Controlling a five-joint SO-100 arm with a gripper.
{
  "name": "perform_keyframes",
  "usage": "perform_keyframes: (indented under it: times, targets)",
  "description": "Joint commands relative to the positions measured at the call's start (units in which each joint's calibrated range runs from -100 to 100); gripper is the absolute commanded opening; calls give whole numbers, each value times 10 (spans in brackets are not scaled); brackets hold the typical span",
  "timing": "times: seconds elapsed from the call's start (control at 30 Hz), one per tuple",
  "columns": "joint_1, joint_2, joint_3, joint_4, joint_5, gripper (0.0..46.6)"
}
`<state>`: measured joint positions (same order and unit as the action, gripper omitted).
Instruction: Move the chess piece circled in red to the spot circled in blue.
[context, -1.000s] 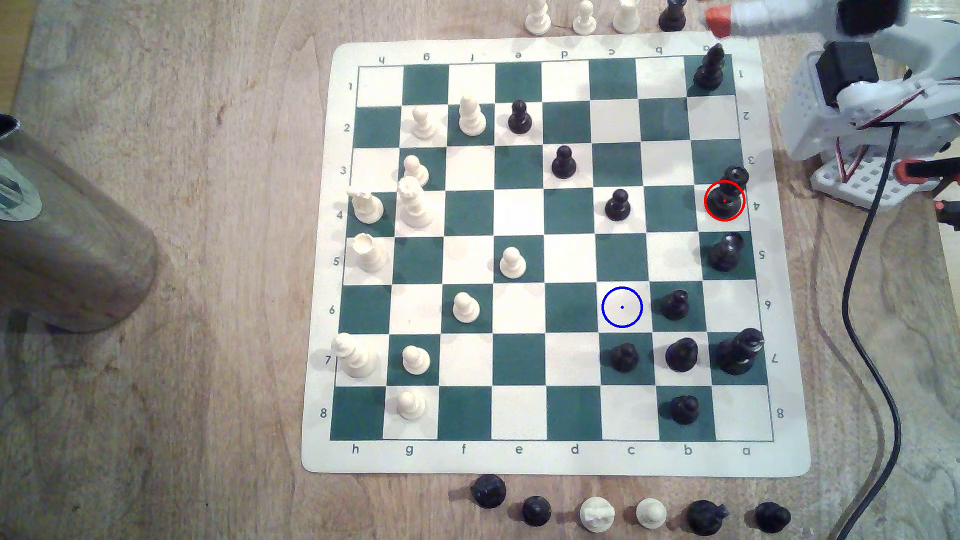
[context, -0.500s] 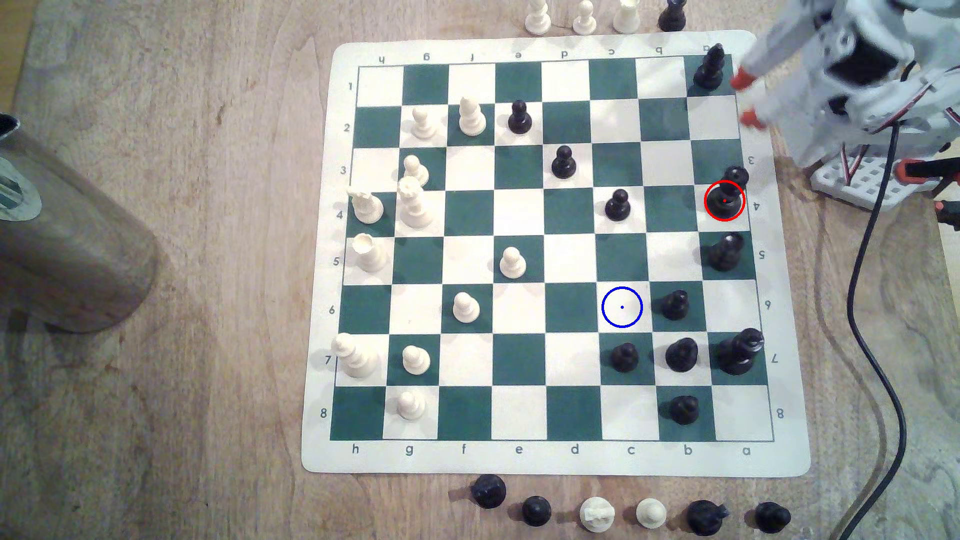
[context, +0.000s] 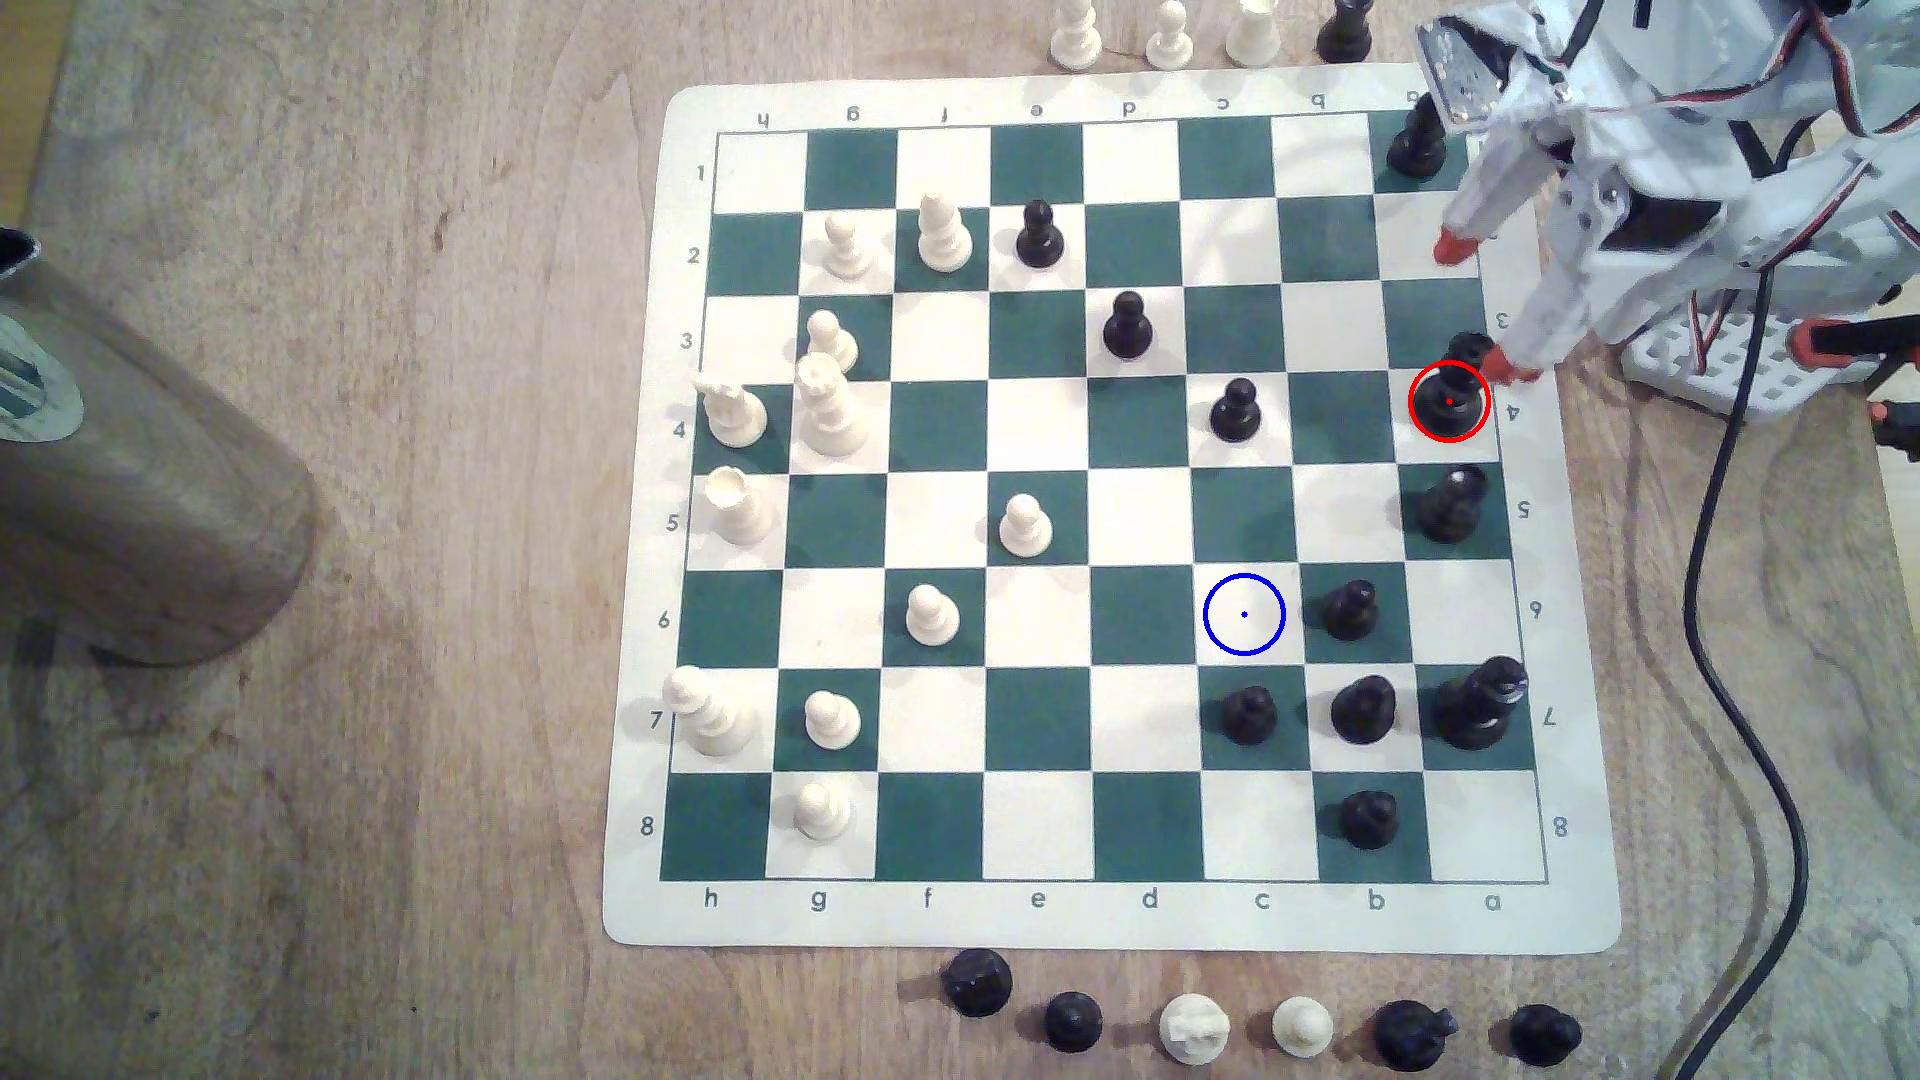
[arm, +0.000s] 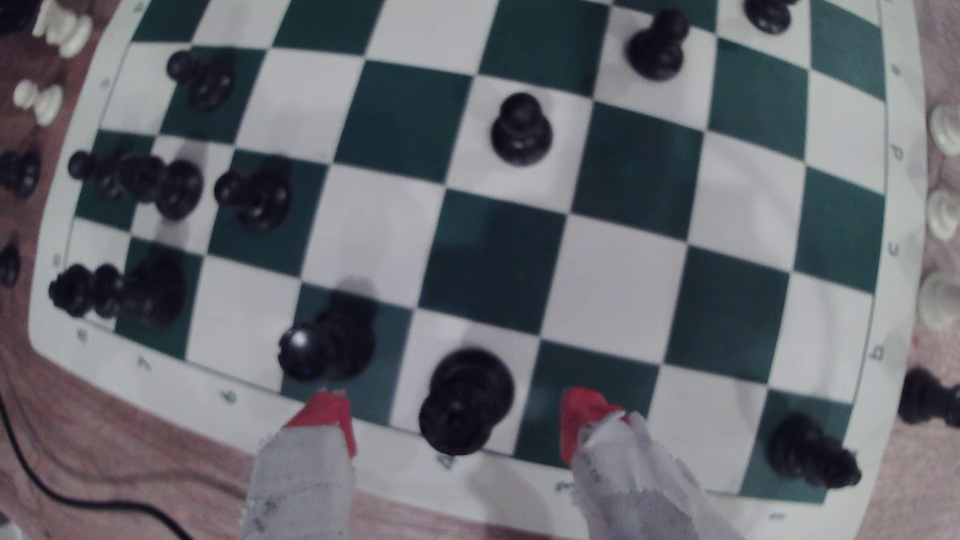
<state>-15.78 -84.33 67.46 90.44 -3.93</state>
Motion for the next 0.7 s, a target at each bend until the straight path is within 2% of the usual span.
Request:
perform_keyframes:
  times: [0.0, 0.17, 0.67]
  targets:
    - [-19, 28, -4, -12, -1, 194]
    - [-32, 69, 3, -15, -1, 199]
    - [-29, 50, 69, -56, 0, 194]
